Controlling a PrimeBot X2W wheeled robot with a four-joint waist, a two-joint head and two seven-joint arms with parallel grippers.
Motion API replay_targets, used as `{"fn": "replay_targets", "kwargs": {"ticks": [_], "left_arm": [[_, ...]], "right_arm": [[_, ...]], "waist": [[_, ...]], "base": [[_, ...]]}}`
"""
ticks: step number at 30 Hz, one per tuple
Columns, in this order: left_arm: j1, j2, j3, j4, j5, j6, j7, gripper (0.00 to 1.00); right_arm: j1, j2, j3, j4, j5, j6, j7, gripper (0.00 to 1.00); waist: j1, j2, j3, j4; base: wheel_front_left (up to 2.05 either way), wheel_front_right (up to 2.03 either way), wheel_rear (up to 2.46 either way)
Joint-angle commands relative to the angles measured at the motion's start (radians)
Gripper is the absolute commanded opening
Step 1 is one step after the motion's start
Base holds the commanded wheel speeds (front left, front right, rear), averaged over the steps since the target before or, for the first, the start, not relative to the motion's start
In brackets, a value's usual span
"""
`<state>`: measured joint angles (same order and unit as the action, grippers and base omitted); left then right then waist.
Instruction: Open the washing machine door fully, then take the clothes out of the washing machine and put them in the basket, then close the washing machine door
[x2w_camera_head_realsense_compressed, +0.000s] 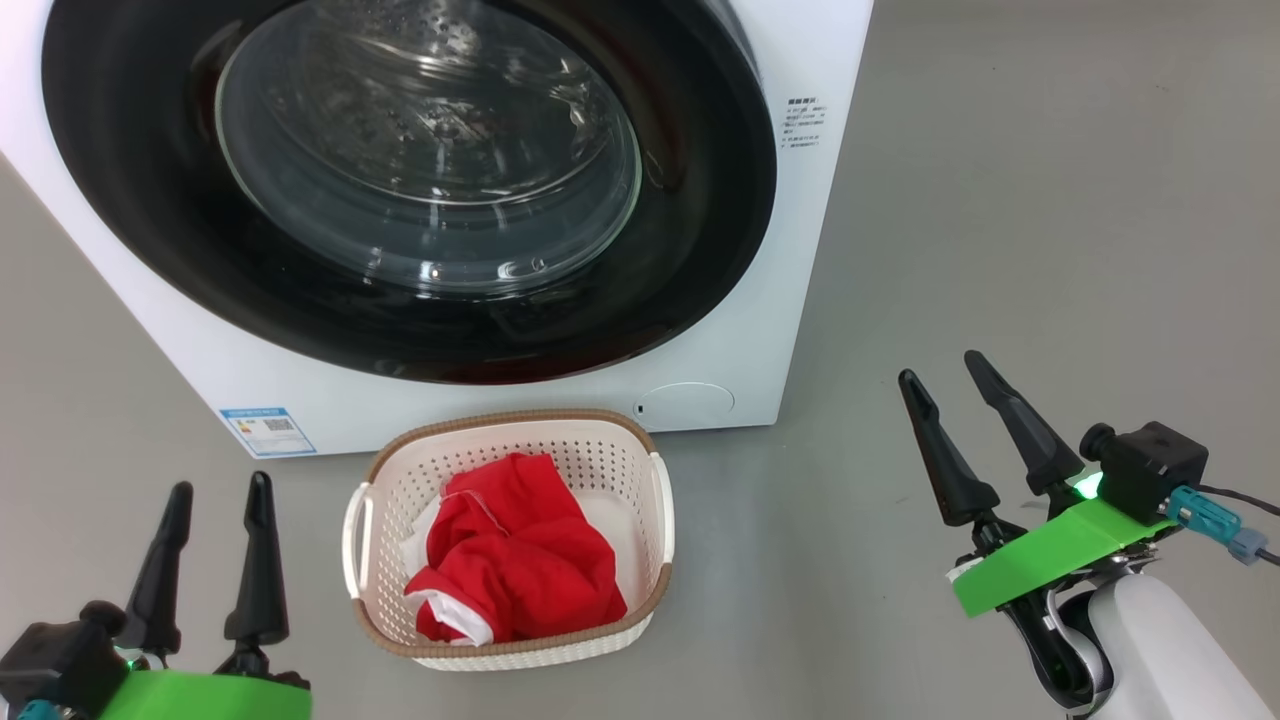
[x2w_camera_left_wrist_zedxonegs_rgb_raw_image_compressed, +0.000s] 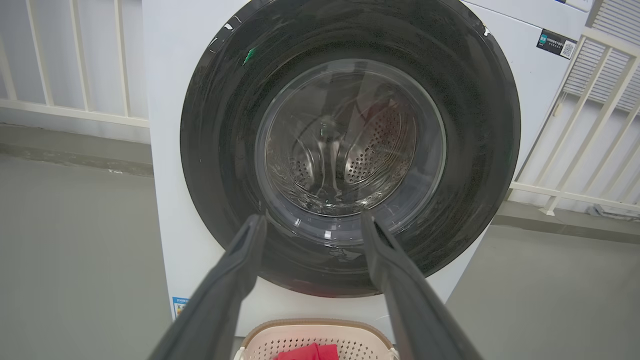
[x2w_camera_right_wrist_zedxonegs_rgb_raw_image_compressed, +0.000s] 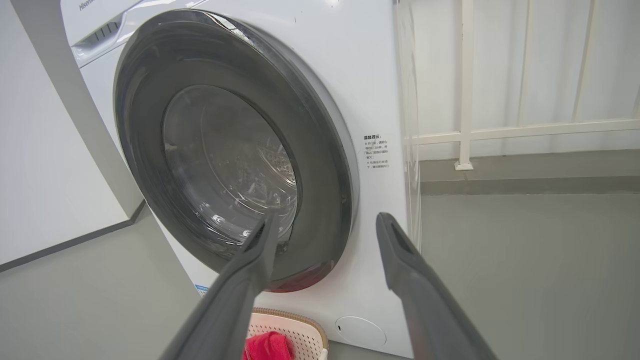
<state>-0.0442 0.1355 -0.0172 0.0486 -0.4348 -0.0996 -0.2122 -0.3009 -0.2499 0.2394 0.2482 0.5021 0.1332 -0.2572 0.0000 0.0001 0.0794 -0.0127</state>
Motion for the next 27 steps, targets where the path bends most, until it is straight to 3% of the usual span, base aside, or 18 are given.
{"fn": "replay_targets", "kwargs": {"ticks": [1, 27], "left_arm": [[-0.008, 0.026, 0.030, -0.030, -0.006, 0.007, 0.004, 1.00], [-0.001, 0.039, 0.008, -0.034, -0.016, 0.013, 0.005, 1.00]], "right_arm": [[0.011, 0.004, 0.008, -0.030, -0.009, -0.002, -0.005, 1.00], [0.025, 0.008, -0.016, -0.034, -0.034, -0.002, -0.005, 1.00]], "waist": [[0.0000, -0.0001, -0.002, -0.001], [0.0000, -0.0001, -0.007, 0.005]], "base": [[0.00, 0.00, 0.00], [0.00, 0.00, 0.00]]}}
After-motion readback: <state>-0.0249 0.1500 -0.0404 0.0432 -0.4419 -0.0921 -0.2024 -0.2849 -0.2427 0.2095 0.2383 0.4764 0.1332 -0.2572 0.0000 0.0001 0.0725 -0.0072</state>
